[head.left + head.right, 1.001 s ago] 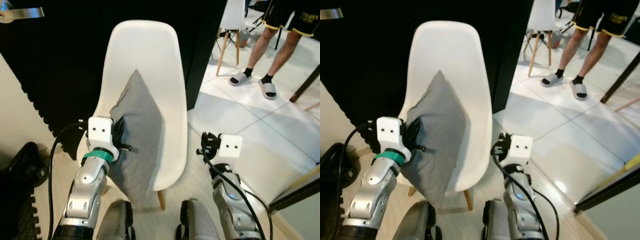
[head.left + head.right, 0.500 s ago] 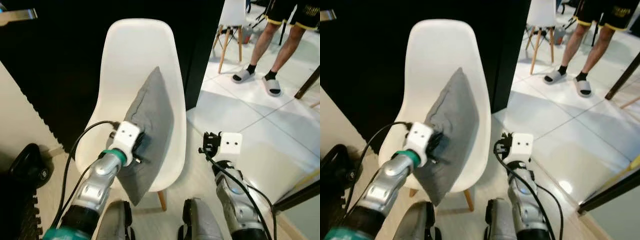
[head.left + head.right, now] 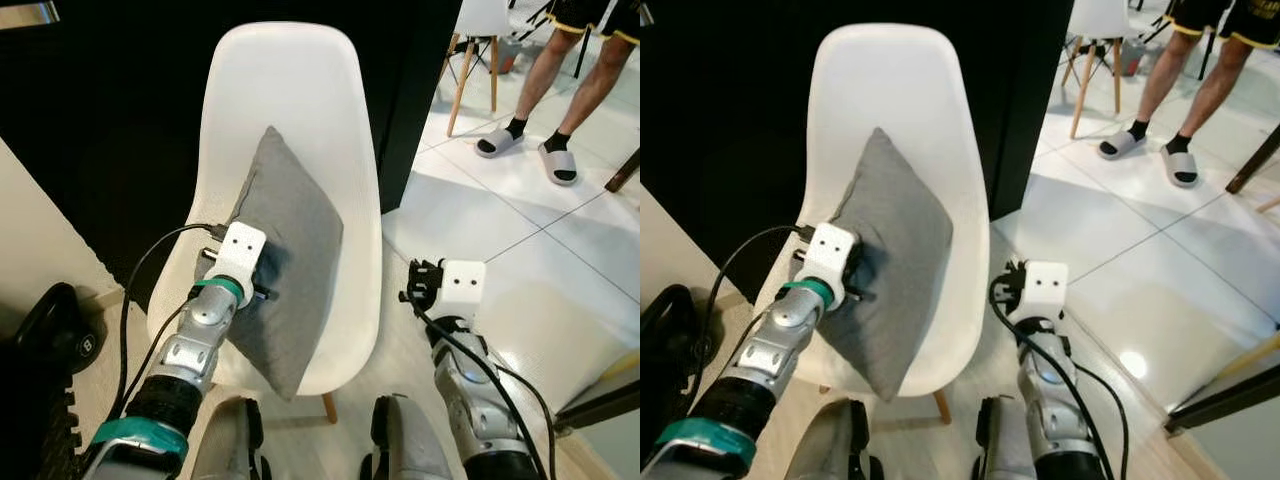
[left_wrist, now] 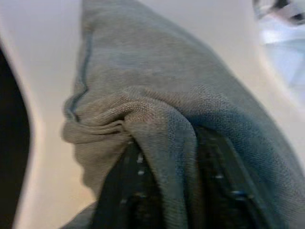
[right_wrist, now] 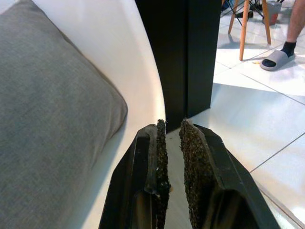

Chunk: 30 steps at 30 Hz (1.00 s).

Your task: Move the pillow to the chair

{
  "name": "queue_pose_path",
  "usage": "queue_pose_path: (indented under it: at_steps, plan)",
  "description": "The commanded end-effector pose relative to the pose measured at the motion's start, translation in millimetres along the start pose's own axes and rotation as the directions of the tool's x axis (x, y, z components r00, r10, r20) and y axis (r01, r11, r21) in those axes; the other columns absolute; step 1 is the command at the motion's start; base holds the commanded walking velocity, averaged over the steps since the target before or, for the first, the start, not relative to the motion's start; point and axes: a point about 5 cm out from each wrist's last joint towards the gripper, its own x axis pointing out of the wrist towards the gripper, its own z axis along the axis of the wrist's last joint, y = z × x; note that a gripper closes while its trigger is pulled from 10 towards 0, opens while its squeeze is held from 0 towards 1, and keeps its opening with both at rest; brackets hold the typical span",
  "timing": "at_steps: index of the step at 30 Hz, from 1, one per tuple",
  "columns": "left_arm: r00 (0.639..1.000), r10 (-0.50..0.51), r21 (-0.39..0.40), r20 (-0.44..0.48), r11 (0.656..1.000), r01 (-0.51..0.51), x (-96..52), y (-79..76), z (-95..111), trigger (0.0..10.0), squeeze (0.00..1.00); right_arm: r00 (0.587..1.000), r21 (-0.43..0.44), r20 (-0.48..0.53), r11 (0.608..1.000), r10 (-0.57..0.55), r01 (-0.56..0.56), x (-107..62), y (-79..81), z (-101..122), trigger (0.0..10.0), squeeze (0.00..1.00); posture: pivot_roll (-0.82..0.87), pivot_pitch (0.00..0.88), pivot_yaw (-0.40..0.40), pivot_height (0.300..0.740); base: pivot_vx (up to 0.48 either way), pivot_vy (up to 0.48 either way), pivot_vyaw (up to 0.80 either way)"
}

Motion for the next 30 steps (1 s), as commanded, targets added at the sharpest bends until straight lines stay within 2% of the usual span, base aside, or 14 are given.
queue_pose_path:
  at_steps: [1,9,11,13,14,15,16,17,21,22,25,27,29,30]
  plan:
    - [0.996,-0.089,-0.034,-0.025,0.996,0.088,-1.3,-13.8,-9.6,10.0,1.00,1.000,0.005,-0.009,1.000,-0.005,0.005,-2.1,0.3,-4.5,10.0,0.00,0.02,0.059,0.083,0.611,0.000,0.000,0.00]
    - [0.985,-0.169,-0.060,0.022,0.984,0.170,-6.4,-17.2,-9.6,10.0,1.00,1.000,0.005,-0.004,1.000,0.002,-0.002,1.4,1.5,-3.7,10.0,0.00,0.03,0.054,0.075,0.611,0.000,0.000,0.00]
    - [0.984,-0.166,-0.071,0.070,0.983,0.170,-10.2,-10.8,-5.0,10.0,1.00,1.000,0.001,0.000,1.000,0.008,-0.008,2.9,1.8,-2.4,10.0,0.00,0.02,0.047,0.065,0.611,0.000,0.000,0.00]
    - [0.984,-0.166,-0.071,0.070,0.983,0.170,-10.2,-10.8,-5.0,10.0,1.00,1.000,0.001,0.000,1.000,0.008,-0.008,2.9,1.8,-2.4,10.0,0.00,0.02,0.047,0.065,0.611,0.000,0.000,0.00]
    - [0.984,-0.137,-0.076,0.117,0.986,0.146,-12.0,-3.3,0.9,10.0,1.00,1.000,-0.002,0.002,1.000,0.011,-0.011,3.7,1.6,-1.7,10.0,0.00,0.02,0.046,0.059,0.611,0.000,0.000,0.00]
    - [0.984,-0.137,-0.076,0.117,0.986,0.146,-12.0,-3.3,0.9,10.0,1.00,1.000,-0.002,0.002,1.000,0.011,-0.011,3.7,1.6,-1.7,10.0,0.00,0.02,0.046,0.059,0.611,0.000,0.000,0.00]
    - [0.971,-0.058,-0.115,0.230,0.990,0.086,-16.0,18.4,17.8,10.0,1.00,1.000,-0.006,0.005,1.000,0.015,-0.015,5.0,0.4,-0.4,10.0,0.00,0.03,0.040,0.050,0.611,0.000,0.000,0.00]
    - [0.971,-0.058,-0.115,0.230,0.990,0.086,-16.0,18.4,17.8,10.0,1.00,1.000,-0.006,0.005,1.000,0.015,-0.015,5.0,0.4,-0.4,10.0,0.00,0.03,0.040,0.050,0.611,0.000,0.000,0.00]
    - [0.952,-0.002,-0.146,0.307,0.988,0.049,-20.1,36.9,31.8,10.0,1.00,1.000,-0.012,0.008,1.000,0.020,-0.020,6.0,-0.6,0.6,10.0,0.00,0.03,0.037,0.045,0.611,0.000,0.000,0.00]
    - [0.944,0.012,-0.161,0.331,0.986,0.044,-23.8,49.5,38.9,10.0,1.00,1.000,-0.017,0.009,1.000,0.025,-0.025,6.9,-1.4,1.4,10.0,0.00,0.03,0.031,0.040,0.611,0.000,0.000,0.00]
    - [0.946,-0.020,-0.163,0.324,0.984,0.077,-27.2,53.9,38.7,10.0,1.00,1.000,-0.020,0.011,0.999,0.028,-0.028,7.6,-1.8,1.8,10.0,0.00,0.03,0.026,0.037,0.611,0.000,0.000,0.00]
    - [0.950,-0.091,-0.166,0.299,0.975,0.145,-31.9,52.2,33.7,10.0,1.00,0.999,-0.022,0.012,0.999,0.030,-0.030,8.0,-2.0,1.7,10.0,0.00,0.02,0.021,0.035,0.611,0.000,0.000,0.00]
    - [0.942,-0.179,-0.118,0.284,0.968,0.220,-39.4,47.4,30.4,10.0,1.00,0.999,-0.023,0.013,0.999,0.032,-0.032,8.4,-2.0,1.6,10.0,0.00,0.02,0.018,0.035,0.611,0.000,0.000,0.00]
    - [0.942,-0.179,-0.118,0.284,0.968,0.220,-39.4,47.4,30.4,10.0,1.00,0.999,-0.023,0.013,0.999,0.032,-0.032,8.4,-2.0,1.6,10.0,0.00,0.02,0.018,0.035,0.611,0.000,0.000,0.00]
